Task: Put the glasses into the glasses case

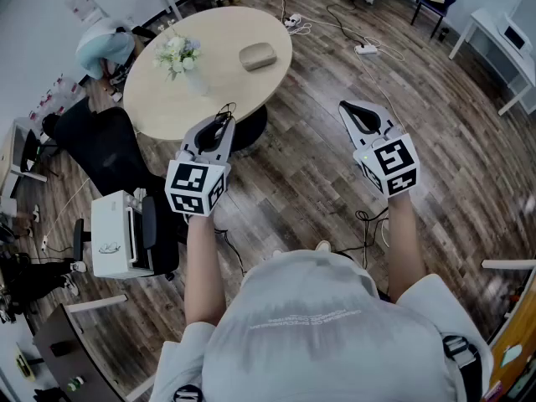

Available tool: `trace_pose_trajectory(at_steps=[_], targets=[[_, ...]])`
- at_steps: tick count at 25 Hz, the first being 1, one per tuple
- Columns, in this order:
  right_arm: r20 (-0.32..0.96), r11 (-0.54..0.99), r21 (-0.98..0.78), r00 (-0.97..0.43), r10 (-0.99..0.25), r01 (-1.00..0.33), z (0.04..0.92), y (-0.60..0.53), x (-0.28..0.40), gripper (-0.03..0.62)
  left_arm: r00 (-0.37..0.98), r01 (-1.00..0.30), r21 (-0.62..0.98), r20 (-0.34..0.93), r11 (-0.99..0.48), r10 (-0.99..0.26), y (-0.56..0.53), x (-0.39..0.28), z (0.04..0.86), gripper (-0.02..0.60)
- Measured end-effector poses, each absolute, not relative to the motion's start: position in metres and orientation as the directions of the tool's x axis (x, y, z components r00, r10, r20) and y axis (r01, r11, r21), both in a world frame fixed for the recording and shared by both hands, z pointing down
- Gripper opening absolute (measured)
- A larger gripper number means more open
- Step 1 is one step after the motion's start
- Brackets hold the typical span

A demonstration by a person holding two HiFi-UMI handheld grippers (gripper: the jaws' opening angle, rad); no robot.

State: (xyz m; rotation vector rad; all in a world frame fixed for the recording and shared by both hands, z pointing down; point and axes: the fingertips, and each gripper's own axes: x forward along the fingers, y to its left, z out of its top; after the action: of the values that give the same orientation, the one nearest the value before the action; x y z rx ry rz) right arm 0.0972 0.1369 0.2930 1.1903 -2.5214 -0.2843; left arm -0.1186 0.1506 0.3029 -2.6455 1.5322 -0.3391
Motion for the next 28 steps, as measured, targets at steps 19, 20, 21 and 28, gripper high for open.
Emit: trace_pose_trajectory(at_steps=[19, 20, 21, 28], targets=[[0.197, 0.663, 0.280, -0.635, -0.747, -0.694, 0.302, 0.119, 0.136, 0.002, 0.407, -0.891, -0.136, 0.187, -0.434, -0.894, 0.147, -0.085, 0.319, 0.043], [0.195, 0.666, 0.274, -0.638, -0.745, -0.693, 0.303, 0.118, 0.141, 0.002, 0.397, -0.895, -0.137, 0.188, -0.425, -0.898, 0.147, -0.081, 0.321, 0.043], [0.194, 0.671, 0.269, -0.643, -0.741, -0.691, 0.305, 0.117, 0.145, 0.002, 0.385, -0.901, -0.136, 0.187, -0.412, -0.904, 0.148, -0.079, 0.322, 0.043], [0.208, 0.703, 0.240, -0.672, -0.711, -0.670, 0.321, 0.103, 0.165, 0.002, 0.330, -0.925, -0.130, 0.184, -0.356, -0.926, 0.142, -0.063, 0.327, 0.043]])
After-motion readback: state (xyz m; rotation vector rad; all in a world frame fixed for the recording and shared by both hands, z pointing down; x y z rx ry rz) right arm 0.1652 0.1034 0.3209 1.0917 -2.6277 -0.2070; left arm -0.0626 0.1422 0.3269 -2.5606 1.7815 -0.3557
